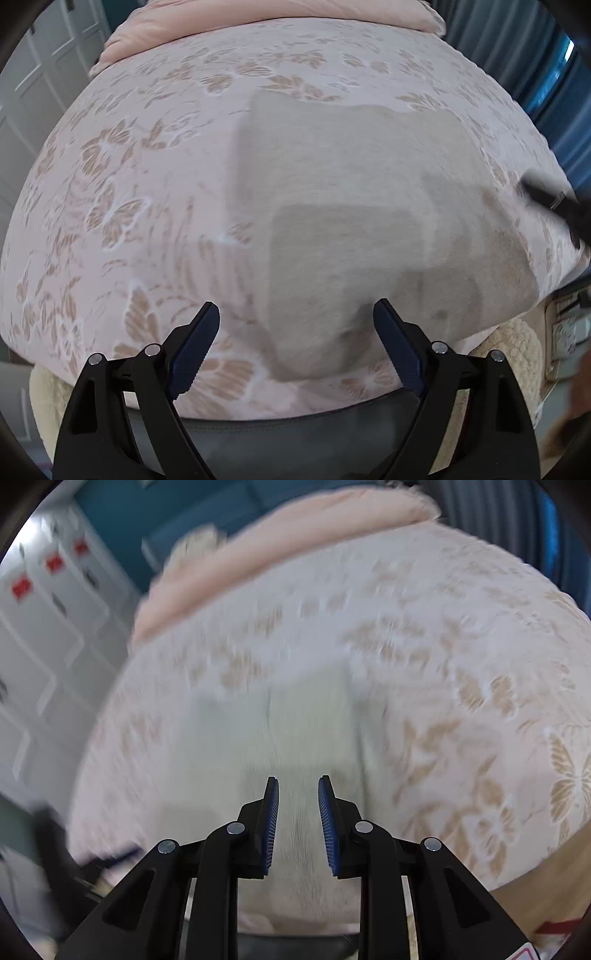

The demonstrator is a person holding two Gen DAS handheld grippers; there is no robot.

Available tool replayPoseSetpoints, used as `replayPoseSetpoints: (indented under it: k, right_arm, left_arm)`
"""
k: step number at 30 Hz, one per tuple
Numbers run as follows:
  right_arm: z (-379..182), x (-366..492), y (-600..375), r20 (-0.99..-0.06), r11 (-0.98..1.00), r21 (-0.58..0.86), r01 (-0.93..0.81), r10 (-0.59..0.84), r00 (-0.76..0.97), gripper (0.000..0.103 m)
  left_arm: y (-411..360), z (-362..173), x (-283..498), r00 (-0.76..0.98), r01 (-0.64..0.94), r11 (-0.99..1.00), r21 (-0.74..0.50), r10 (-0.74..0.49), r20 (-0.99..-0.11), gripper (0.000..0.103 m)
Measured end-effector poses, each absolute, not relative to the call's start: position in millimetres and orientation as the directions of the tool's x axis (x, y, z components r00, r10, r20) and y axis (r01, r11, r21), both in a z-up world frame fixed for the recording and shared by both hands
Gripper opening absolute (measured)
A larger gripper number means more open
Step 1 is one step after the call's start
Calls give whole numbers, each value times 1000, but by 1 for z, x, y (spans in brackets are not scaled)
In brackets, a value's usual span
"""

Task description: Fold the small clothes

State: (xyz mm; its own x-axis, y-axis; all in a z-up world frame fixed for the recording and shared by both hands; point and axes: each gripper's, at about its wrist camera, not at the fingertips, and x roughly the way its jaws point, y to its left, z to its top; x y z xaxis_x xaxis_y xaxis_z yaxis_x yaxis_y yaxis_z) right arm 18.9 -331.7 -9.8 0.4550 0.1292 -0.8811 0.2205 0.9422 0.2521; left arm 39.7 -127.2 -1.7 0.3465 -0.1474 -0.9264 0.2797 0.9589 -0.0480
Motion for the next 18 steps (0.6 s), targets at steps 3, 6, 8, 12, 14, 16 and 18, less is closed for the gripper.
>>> replayPoseSetpoints:
  k: [3, 6, 8, 12, 14, 16, 18]
  right_arm:
    - [-32, 19, -323, -908, 953, 201, 226, 94, 409, 8]
    - [14, 17, -313, -859, 940, 282, 191, 159, 487, 19]
    - [29, 20, -304, -836, 935, 321, 147, 207, 509, 19]
    - [4, 40, -269, -864, 942, 325, 78, 262, 430, 19]
    - [-25, 55, -254, -901, 957, 285, 52, 249, 354, 19]
    - [-19, 59, -244, -911, 973, 230, 33, 203, 358, 19]
    - [6, 56, -241, -887, 962, 273, 26, 241, 395, 21]
  left_arm:
    - [-117, 1, 38, 342, 255, 965, -61, -149, -928, 83]
    - [-113, 4, 34, 355, 261, 964, -49, -143, -924, 83]
    - [-112, 6, 33, 358, 257, 965, -56, -148, -922, 83]
    - [-115, 5, 29, 353, 265, 963, -55, -150, -924, 83]
    - [-114, 7, 26, 362, 269, 962, -44, -144, -921, 83]
    - [-110, 7, 24, 368, 263, 964, -32, -131, -920, 84]
    - [-104, 5, 23, 360, 258, 966, -29, -124, -925, 84]
